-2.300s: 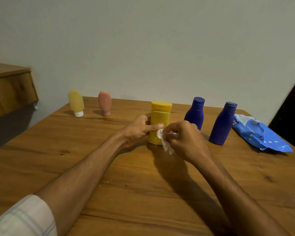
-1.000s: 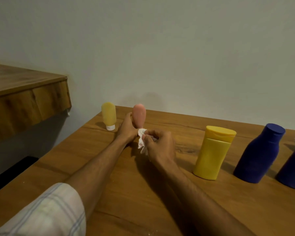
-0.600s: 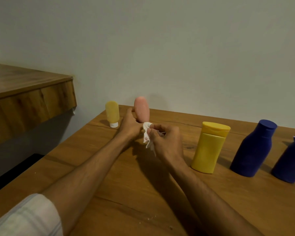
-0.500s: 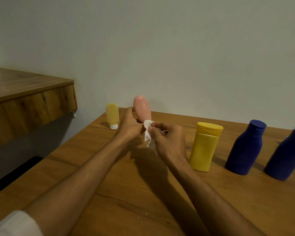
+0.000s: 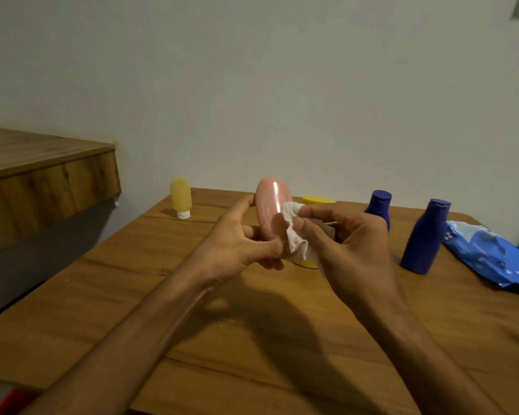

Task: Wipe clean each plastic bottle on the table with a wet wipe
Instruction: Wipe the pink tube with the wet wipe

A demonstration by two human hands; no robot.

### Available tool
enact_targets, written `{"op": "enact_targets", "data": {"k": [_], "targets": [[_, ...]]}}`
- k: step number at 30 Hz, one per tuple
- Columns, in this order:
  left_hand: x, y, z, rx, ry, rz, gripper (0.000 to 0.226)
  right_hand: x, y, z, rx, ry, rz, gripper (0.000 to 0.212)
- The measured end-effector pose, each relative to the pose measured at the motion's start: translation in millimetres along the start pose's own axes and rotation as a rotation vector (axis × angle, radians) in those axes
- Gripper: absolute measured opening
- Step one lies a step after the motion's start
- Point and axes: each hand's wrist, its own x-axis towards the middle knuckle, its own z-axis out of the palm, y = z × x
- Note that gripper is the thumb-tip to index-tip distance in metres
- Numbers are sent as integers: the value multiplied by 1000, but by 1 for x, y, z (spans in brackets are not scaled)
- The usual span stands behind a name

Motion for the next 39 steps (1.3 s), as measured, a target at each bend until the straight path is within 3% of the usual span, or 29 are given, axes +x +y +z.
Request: {"op": "enact_targets", "data": {"k": [5, 7, 11, 19, 24, 26, 29, 34, 37, 39], "targets": [[-4, 5, 18, -73, -140, -1, 100, -9, 2, -20, -44, 43, -11, 20], [-4, 3, 22, -138, -179, 0, 92, -12, 4, -25, -57, 65, 3, 19], [-6, -3, 32, -225, -169, 7, 73, -18, 9, -31, -64, 85, 8, 18], [-9, -17, 45, -362, -184, -29, 73, -23, 13, -46, -138, -42, -67, 18], [-11, -22, 53, -415, -295, -56, 73, -22, 9, -46, -269, 58, -148, 22], [-10, -23, 52, -453, -284, -60, 68, -23, 3, -45, -355, 4, -176, 23], [-10, -25, 51, -410, -265, -54, 68, -26, -3, -46, -462, -169, -183, 28], [-12, -24, 53, -325, -292, 9, 72, -25, -2, -41, -519, -37, -258, 25], [-11, -24, 51, -268, -238, 70, 71, -29, -6, -37, -552, -226, -274, 24], [-12, -25, 53, -213, -222, 97, 71, -30, -2, -36, -589, -255, -280, 24]]}}
